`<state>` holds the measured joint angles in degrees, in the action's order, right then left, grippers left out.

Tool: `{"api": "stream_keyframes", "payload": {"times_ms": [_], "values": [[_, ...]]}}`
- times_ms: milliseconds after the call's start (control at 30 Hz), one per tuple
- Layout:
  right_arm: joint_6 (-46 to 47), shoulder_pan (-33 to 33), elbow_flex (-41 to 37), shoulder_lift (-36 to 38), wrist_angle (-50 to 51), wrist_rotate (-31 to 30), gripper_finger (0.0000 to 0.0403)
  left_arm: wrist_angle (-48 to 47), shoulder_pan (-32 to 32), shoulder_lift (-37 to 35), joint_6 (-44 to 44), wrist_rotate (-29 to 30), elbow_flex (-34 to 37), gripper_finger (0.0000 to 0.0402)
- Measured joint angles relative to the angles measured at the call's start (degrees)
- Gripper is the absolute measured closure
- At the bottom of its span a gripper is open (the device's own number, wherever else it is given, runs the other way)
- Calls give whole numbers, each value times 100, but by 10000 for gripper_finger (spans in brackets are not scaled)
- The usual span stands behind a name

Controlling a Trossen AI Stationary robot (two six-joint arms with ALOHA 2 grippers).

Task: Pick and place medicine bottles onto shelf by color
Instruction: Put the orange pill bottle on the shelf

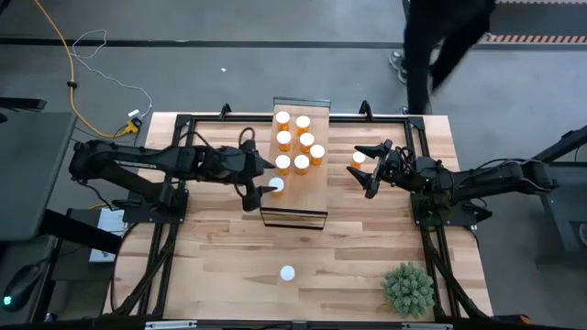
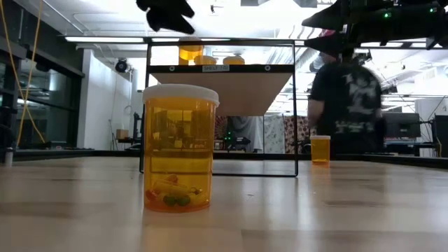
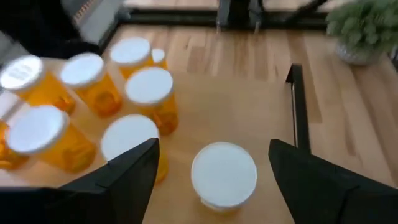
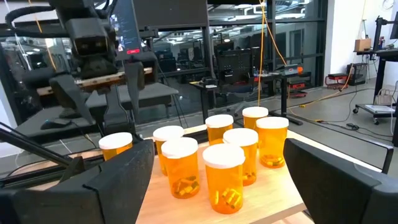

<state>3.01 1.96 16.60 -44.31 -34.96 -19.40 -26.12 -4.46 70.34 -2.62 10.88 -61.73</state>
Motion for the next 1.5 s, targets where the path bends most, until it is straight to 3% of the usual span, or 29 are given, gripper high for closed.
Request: {"api": "stream_keyframes", "payload": {"times_ms": [200, 367, 467, 567, 667, 800, 1033, 1167, 1500], "values": [[207, -1, 0, 0, 128, -107, 54, 1197, 252, -638, -20, 150, 960, 108], [806, 7, 12, 2, 586, -1490, 54, 2515, 400, -1435, -174, 181, 2218, 108], [1507, 90, 281, 2, 1769, -2425, 54, 3041, 408, -1864, -233, 186, 2774, 108], [2739, 366, 633, 0, 3390, -2709, 54, 3094, 395, -2266, -364, 283, 3035, 108], [3802, 689, 825, -106, 4538, -2580, 54, 2922, 393, -2565, -469, 351, 3095, 108], [4486, 1099, 841, -497, 4981, -2147, 54, 2780, 404, -2774, -535, 347, 3095, 108], [4379, 1706, 844, -1659, 4168, -1271, 54, 2765, 411, -2801, -532, 346, 3093, 108], [4314, 1994, 844, -2159, 3829, -1152, 54, 2765, 413, -2801, -533, 351, 3093, 108], [4189, 2166, 844, -2553, 3579, -403, 54, 2764, 410, -2801, -528, 368, 3093, 108]]}}
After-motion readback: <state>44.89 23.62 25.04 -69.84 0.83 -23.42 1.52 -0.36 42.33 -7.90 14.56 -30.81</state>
